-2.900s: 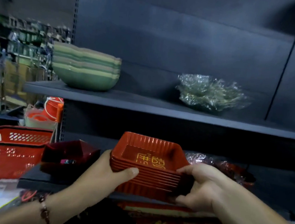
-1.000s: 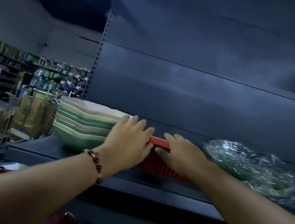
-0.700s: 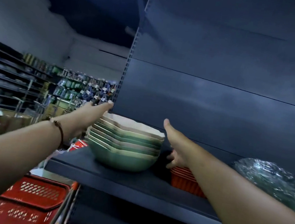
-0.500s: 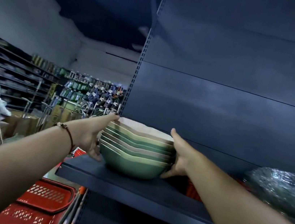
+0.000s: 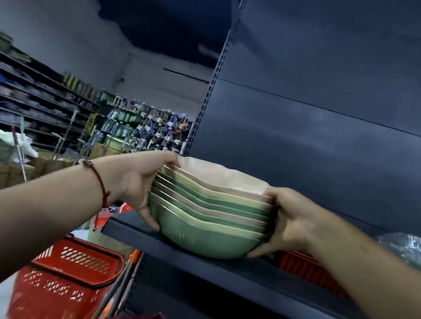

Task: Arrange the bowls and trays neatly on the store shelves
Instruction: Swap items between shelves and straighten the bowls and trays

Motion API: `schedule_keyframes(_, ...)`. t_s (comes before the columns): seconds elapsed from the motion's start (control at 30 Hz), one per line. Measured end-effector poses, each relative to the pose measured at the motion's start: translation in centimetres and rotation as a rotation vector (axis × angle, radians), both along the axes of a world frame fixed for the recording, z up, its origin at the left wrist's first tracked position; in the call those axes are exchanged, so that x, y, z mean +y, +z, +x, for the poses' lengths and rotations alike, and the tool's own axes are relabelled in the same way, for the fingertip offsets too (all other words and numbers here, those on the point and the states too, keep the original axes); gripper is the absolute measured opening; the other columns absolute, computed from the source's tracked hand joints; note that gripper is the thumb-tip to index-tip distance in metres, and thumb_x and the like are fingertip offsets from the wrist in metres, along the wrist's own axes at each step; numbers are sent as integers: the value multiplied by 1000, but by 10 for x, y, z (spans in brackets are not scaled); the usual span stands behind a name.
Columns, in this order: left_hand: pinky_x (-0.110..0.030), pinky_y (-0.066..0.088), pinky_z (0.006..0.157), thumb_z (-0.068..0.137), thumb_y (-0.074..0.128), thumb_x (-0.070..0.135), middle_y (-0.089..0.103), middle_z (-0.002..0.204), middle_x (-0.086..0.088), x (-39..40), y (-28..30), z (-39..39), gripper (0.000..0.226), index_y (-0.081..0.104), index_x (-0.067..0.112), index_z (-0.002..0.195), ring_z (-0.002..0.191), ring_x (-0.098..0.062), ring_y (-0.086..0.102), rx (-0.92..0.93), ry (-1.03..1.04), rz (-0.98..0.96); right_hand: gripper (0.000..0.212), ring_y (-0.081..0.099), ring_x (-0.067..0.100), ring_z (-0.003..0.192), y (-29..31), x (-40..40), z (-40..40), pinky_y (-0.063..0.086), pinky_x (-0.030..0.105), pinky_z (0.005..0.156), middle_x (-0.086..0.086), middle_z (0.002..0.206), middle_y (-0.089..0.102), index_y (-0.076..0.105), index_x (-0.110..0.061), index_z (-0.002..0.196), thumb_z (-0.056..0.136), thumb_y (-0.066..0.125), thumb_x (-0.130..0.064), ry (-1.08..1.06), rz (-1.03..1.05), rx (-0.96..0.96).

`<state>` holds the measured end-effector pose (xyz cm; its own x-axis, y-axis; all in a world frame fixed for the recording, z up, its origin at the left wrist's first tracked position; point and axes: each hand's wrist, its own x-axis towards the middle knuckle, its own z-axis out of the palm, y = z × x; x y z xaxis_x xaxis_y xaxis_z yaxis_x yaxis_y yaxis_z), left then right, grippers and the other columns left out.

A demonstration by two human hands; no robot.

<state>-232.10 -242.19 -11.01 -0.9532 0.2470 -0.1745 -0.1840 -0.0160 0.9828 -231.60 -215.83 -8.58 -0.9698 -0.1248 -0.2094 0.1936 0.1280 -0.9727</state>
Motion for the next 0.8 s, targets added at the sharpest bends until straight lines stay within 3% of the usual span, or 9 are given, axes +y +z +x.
schedule_keyframes(0.2,-74,31,97,69,54,39,68,110,-15,3,-3,84,38,62,17,100,111,-42,58,42,-1,9,10,60,36,94,1,15,86,33,72,94,14,87,65,58,-17,76,70,52,-23,175,-34,12)
schedule_keyframes(0.33,-74,28,99,74,52,44,68,115,-16,12,-9,137,40,62,20,105,111,-42,58,56,-28,-8,12,58,38,99,-8,26,144,32,75,94,14,92,63,56,-19,78,66,52,-20,170,-46,43)
schedule_keyframes(0.57,-76,28,98,79,48,42,62,126,-19,44,-58,205,45,62,19,114,116,-45,57,9,-130,-10,5,57,33,82,-59,65,227,38,72,89,12,79,54,49,-20,74,69,50,-20,95,-41,34)
schedule_keyframes(0.73,-75,31,96,72,50,39,68,107,-16,85,-121,227,37,66,16,97,101,-40,63,-51,-169,-16,16,56,32,83,-122,103,263,45,65,80,13,86,52,47,-25,89,73,47,-21,-4,-76,-46)
schedule_keyframes(0.8,-74,32,97,68,51,38,68,101,-17,103,-151,228,38,66,15,94,96,-38,64,-92,-177,-17,12,55,31,76,-147,118,271,42,63,83,13,77,51,48,-22,80,69,49,-21,-38,-66,-85)
